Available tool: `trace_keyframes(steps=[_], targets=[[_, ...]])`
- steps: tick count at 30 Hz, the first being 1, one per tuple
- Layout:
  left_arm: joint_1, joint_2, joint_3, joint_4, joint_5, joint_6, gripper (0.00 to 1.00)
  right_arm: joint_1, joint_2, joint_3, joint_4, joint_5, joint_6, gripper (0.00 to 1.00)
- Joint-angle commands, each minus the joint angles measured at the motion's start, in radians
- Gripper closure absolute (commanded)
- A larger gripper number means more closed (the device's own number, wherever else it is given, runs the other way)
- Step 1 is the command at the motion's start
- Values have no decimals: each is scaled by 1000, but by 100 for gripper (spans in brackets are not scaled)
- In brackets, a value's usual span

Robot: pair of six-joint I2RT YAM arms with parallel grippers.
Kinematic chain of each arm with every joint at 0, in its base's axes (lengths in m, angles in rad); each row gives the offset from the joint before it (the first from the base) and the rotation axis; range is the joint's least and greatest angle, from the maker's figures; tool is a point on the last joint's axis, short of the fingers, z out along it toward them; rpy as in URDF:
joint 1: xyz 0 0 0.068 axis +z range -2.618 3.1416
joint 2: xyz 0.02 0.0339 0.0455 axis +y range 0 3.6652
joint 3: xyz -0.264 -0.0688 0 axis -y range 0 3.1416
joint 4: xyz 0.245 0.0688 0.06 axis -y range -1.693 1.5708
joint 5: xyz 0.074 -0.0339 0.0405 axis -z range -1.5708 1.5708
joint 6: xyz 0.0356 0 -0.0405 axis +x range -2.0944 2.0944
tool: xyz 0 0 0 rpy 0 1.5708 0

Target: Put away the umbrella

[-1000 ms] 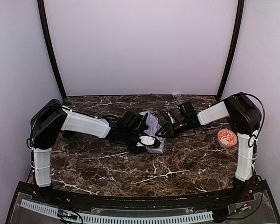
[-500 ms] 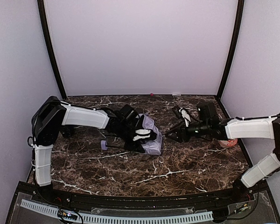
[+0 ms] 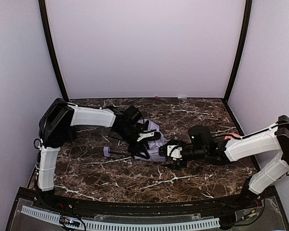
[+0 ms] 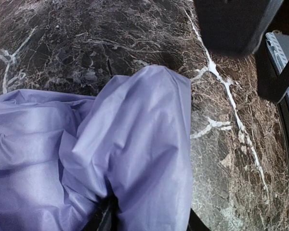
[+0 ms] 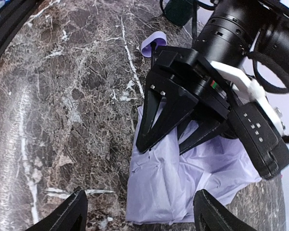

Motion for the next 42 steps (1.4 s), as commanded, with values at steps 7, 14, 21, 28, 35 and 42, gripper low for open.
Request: trace_keyframes(steps=[7, 14, 21, 28, 35, 42], targets=[[-15, 100, -19, -274, -1, -22, 60, 26, 229, 209, -125, 93, -286, 26], [-14, 118, 8, -294, -6, -13, 60, 39, 319, 264, -241, 144, -337, 34], [22, 90, -12, -233, 28, -56, 39, 51, 336, 250, -282, 171, -228, 76], [61, -125, -216, 158, -33, -215, 24, 51, 324, 238, -330, 103, -88, 96], [63, -440, -551, 524, -138, -264, 20, 47, 336, 302, -462, -11, 96, 99], [52, -701, -800, 769, -173, -211, 19, -21, 354, 327, -486, -224, 286, 100]])
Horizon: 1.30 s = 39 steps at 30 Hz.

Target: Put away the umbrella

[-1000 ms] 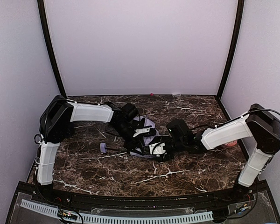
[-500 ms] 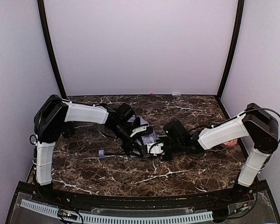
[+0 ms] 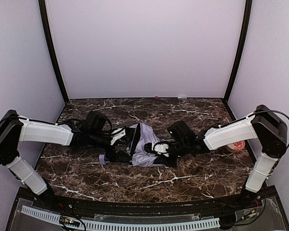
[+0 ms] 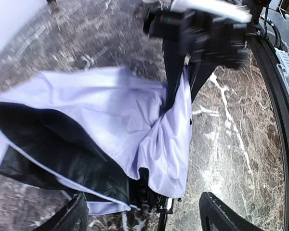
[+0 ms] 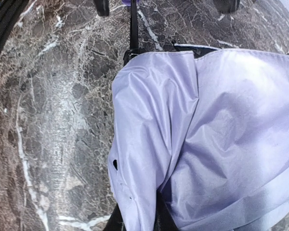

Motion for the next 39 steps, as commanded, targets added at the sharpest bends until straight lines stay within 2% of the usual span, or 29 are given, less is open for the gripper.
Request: trace_keyframes(steps=[1, 4, 7, 10, 13, 19, 22, 25, 27, 29, 33, 39], targets=[[-31, -122, -88, 178, -63, 55, 19, -53, 59, 10, -165, -234, 185, 100], [-111, -135, -101, 142, -168, 170, 19, -86, 111, 45, -188, -312, 240, 100], [-157, -117, -92, 107, -175, 239, 19, -110, 173, 90, -228, -381, 270, 100], [-172, -67, -75, 76, -185, 318, 18, -136, 228, 122, -249, -463, 278, 100], [-184, 9, -25, 18, -251, 415, 18, -160, 284, 167, -293, -524, 291, 100], [-193, 163, 56, -23, -342, 498, 20, -177, 345, 221, -335, -549, 288, 100], [-196, 205, 78, -34, -358, 495, 23, -179, 352, 234, -348, -553, 280, 99], [-201, 235, 101, -102, -375, 476, 35, -190, 349, 235, -346, -553, 281, 97], [-201, 247, 106, -134, -397, 460, 43, -201, 340, 235, -339, -548, 287, 91], [-201, 258, 108, -158, -422, 447, 48, -211, 330, 235, -320, -538, 298, 83], [-201, 299, 151, -262, -422, 416, 56, -232, 301, 245, -311, -501, 311, 56], [-186, 384, 293, -498, -253, 326, 63, -262, 102, 172, -250, -374, 312, 48]])
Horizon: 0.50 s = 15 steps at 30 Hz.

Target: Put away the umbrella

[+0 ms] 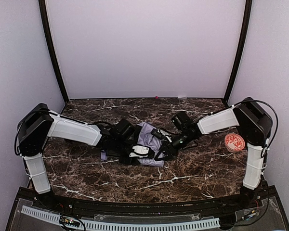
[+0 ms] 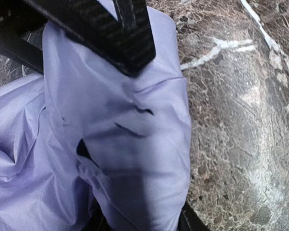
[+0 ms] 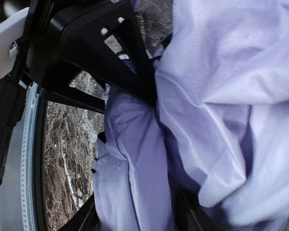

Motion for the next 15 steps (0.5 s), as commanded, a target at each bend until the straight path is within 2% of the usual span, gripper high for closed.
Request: trace_keyframes(steps=[1, 5, 9, 12, 14, 15], targets=[[14, 110, 63, -332, 137, -103, 64, -28, -193, -102, 34, 191, 12, 46], [35, 147, 109, -415, 238, -178, 71, -2, -428, -284, 217, 352, -22, 40], [47, 192, 171, -517, 345, -249, 77, 132, -610, -490, 352, 537, -234, 35], [53, 233, 229, -589, 399, -281, 79, 263, -657, -576, 434, 663, -424, 30], [57, 262, 263, -622, 411, -303, 80, 304, -645, -594, 494, 739, -488, 25], [60, 274, 278, -639, 424, -308, 80, 313, -632, -586, 509, 755, -504, 16]])
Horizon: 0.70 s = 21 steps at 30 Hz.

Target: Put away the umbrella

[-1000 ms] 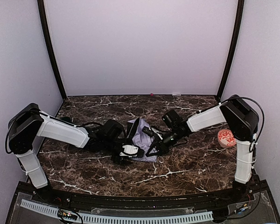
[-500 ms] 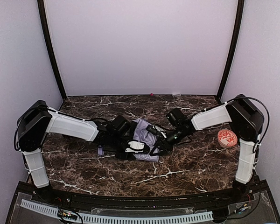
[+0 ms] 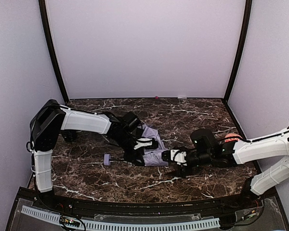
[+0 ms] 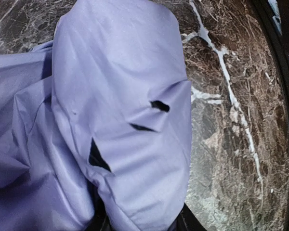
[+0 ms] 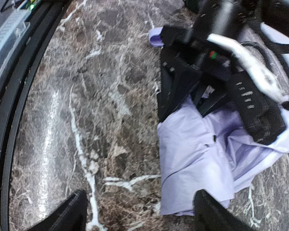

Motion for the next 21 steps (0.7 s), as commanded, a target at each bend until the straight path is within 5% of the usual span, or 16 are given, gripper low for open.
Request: trace_keyframes(steps=[1, 12, 21], targets=[[-4, 118, 13, -316, 111, -89, 80, 59, 41, -9, 162, 229, -220, 3], [4, 151, 76, -382, 121, -88, 81, 94, 259, 163, 35, 280, -361, 10], [29, 146, 106, -374, 187, -88, 74, 94, 385, 210, -54, 292, -297, 62]])
